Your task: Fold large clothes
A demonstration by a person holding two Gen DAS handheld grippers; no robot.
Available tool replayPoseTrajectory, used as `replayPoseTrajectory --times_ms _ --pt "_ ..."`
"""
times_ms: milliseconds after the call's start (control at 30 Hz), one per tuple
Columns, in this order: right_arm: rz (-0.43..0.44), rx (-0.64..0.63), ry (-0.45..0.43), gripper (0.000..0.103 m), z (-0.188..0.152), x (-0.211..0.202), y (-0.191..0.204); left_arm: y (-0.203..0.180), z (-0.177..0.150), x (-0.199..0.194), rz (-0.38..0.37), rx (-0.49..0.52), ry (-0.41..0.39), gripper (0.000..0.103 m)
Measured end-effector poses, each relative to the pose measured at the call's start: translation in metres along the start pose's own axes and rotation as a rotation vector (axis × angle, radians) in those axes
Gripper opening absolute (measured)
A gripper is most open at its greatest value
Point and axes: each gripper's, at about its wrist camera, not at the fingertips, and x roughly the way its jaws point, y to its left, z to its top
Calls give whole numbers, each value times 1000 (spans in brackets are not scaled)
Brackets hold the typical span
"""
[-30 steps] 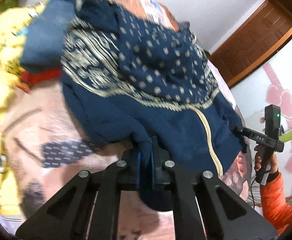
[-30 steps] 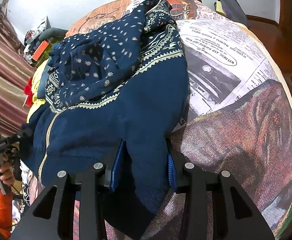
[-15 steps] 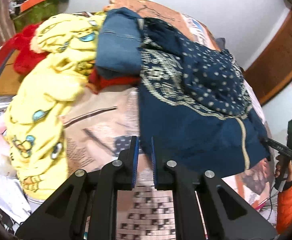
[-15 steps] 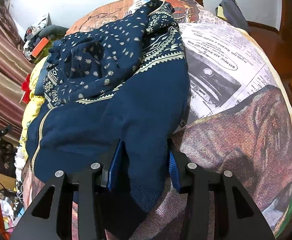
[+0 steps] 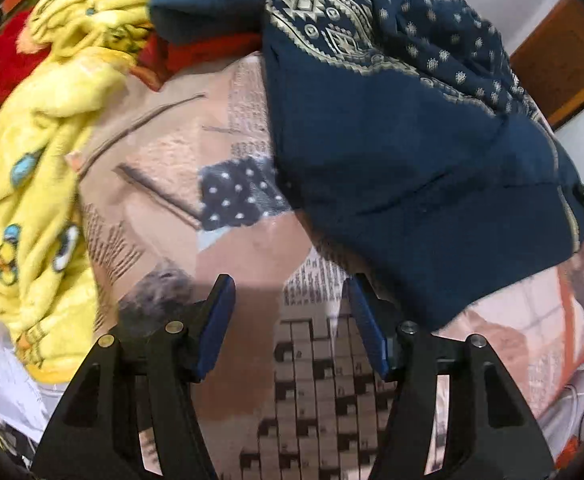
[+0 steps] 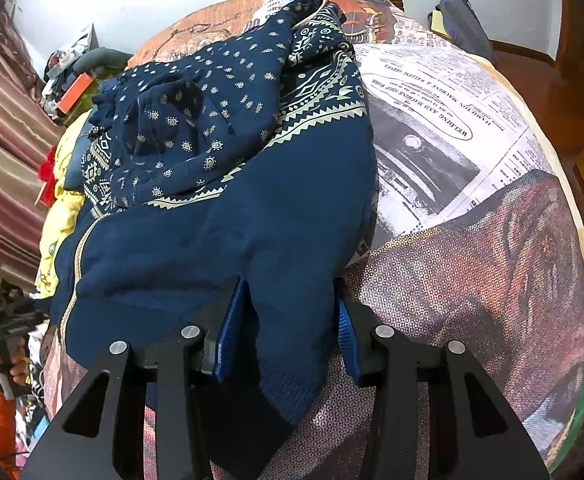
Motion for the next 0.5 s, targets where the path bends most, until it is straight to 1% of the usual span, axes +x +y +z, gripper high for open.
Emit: replayPoseTrajectory --times_ms 33,67,100,133,200,300,367,433,500 --pt "-1 -1 1 40 0 0 0 1 2 0 -11 -11 -9 58" --pt "-1 -1 1 40 0 0 0 3 6 0 -47 -35 -6 58" --pt "-1 0 1 40 0 0 0 7 12 -2 -126 -79 -3 58" --pt "0 1 1 40 0 0 0 10 14 -4 -179 -111 -9 58" --pt "-2 1 3 40 0 1 1 14 24 -15 -294 -182 -50 58" --pt "-2 -1 5 40 0 1 1 6 38 -28 -426 -197 -92 58" --pt "0 0 6 40 1 1 0 -6 47 -30 -441 -167 -91 61" --pt "1 0 5 40 0 1 0 -23 56 -23 -412 -120 -61 61" --pt "3 0 3 40 0 1 0 -34 59 -13 -352 -98 -23 61"
